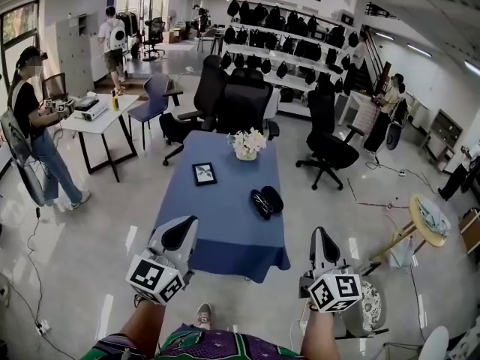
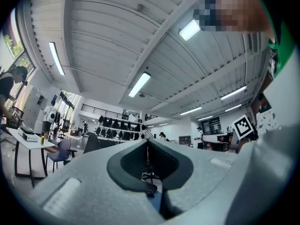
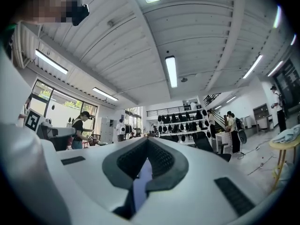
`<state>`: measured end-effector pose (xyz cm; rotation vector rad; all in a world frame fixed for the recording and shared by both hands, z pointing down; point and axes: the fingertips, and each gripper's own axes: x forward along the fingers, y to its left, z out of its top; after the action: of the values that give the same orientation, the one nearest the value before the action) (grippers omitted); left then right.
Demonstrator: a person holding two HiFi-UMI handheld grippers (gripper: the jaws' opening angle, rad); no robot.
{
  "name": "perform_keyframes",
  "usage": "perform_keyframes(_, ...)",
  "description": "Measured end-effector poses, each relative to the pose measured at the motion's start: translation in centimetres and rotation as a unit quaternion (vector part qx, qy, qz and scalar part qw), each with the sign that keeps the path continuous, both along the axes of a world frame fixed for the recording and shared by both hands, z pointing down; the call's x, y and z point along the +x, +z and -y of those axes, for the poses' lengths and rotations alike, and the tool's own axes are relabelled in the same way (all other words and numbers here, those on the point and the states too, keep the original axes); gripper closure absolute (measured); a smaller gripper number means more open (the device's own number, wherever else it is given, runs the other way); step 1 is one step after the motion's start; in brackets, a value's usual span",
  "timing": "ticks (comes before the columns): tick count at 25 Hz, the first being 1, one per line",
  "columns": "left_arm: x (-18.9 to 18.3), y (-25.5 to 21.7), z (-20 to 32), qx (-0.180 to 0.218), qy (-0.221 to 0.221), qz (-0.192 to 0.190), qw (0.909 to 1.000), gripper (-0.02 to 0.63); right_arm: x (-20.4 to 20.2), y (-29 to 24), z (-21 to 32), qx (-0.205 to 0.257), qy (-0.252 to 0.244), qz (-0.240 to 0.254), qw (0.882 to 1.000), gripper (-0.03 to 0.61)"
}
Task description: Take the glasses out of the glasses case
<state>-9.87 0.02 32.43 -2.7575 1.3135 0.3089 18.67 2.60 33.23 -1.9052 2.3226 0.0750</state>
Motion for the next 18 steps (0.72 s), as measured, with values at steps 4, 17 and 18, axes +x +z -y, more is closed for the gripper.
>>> perform_keyframes(4, 0.0, -0.3, 3.1, 0.005, 0.002, 0.009, 0.9999, 0.598, -0.6, -0.5, 3.0, 0.001, 0.0, -0.004, 1.0, 0.577)
perform_keyframes(17, -2.8, -0.7, 12.8, -0.004, 0.021, 0.012, 0.9997, 0.598, -3.9, -1.6, 11.7, -0.005, 0.012, -0.016, 1.0, 0.577)
perform_keyframes(18, -3.0, -0.6, 13.5, -0.006, 0.025, 0.014, 0.9996, 0.598, -4.3, -1.6, 12.4, -0.005, 0.013, -0.019, 1.0, 0.577)
